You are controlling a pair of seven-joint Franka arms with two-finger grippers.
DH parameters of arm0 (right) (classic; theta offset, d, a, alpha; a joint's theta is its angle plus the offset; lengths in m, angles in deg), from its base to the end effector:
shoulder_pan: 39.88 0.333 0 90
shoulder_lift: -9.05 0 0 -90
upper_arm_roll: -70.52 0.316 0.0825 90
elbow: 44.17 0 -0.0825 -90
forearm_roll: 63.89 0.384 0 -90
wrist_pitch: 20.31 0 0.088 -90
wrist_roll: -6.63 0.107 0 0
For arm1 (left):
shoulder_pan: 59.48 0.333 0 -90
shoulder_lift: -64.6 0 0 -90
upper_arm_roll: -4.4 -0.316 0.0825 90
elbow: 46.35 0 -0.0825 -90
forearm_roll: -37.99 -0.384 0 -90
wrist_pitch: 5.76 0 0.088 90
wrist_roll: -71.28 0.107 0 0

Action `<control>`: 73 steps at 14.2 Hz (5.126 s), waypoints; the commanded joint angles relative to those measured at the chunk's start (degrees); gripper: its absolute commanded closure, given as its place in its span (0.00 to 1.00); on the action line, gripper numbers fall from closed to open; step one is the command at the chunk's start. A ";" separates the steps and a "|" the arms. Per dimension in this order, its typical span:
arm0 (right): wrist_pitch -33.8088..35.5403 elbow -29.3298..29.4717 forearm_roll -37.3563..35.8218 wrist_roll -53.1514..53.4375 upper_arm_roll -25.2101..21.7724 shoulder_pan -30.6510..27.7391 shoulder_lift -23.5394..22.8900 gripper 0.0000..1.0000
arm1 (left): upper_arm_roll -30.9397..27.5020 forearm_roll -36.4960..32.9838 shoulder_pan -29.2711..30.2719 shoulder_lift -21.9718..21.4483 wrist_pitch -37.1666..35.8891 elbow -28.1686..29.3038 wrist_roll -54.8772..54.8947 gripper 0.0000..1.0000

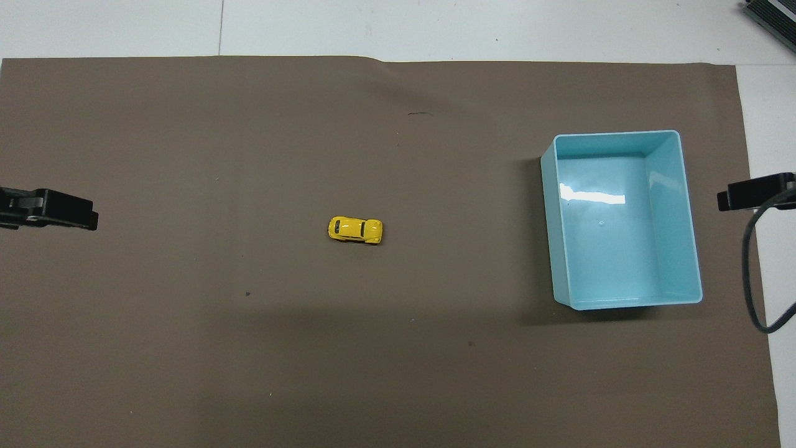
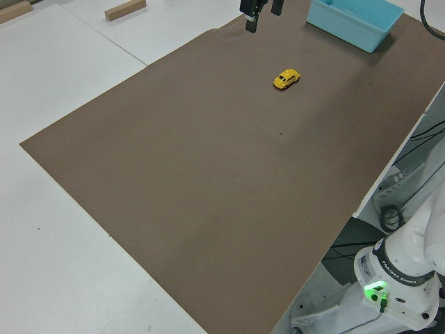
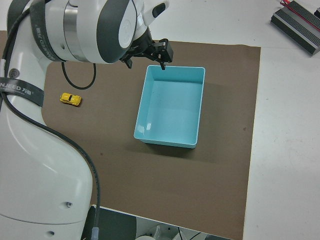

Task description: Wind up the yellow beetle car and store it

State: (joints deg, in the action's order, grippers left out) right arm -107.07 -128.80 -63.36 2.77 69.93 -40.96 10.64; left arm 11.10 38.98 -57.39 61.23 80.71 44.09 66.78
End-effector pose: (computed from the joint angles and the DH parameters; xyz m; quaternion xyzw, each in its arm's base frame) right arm 0.5394 -0.0148 0.6785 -0.9993 -0.0195 -0.0326 0.0032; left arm 0.5280 -0.0466 0.6472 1.0000 -0.0013 -0.0058 0.0047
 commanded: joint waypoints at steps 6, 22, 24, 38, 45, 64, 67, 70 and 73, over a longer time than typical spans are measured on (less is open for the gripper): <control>0.72 0.17 1.06 1.14 -0.12 -0.06 0.17 0.00 | 0.25 0.77 -0.51 -0.23 2.21 4.04 -14.29 0.00; 0.72 0.17 1.06 1.14 -0.12 -0.06 0.17 0.00 | 0.34 0.86 -6.84 0.91 11.70 11.69 -53.21 0.00; 0.72 0.17 1.06 1.14 -0.12 -0.06 0.17 0.00 | 0.25 0.86 -8.50 1.00 13.63 13.09 -59.80 0.00; 0.72 0.17 1.06 1.14 -0.12 -0.06 0.17 0.00 | 0.16 0.16 -20.98 14.08 30.06 13.19 -99.01 0.00; 0.72 0.17 1.06 1.14 -0.12 -0.06 0.17 0.00 | 0.16 0.16 -25.82 21.47 38.33 12.31 -108.08 0.00; 0.72 0.17 1.06 1.14 -0.12 -0.06 0.17 0.00 | 0.16 -3.71 -28.99 30.18 42.03 10.02 -117.05 0.93; 0.72 0.17 1.06 1.14 -0.12 -0.06 0.17 0.00 | 0.16 -3.71 -28.73 30.09 42.47 10.98 -117.14 0.94; 0.72 0.17 1.06 1.14 -0.12 -0.06 0.17 0.00 | 0.16 -3.62 -28.29 30.00 42.56 11.69 -118.10 0.93; 0.72 0.17 1.06 1.14 -0.21 -0.06 0.17 0.00 | 0.16 -3.53 -27.76 29.74 42.56 12.57 -118.89 0.93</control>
State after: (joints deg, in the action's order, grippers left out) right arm -107.07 -128.80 -63.36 2.77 69.93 -40.96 10.64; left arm 11.90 36.62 -85.44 90.53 122.01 53.97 -50.28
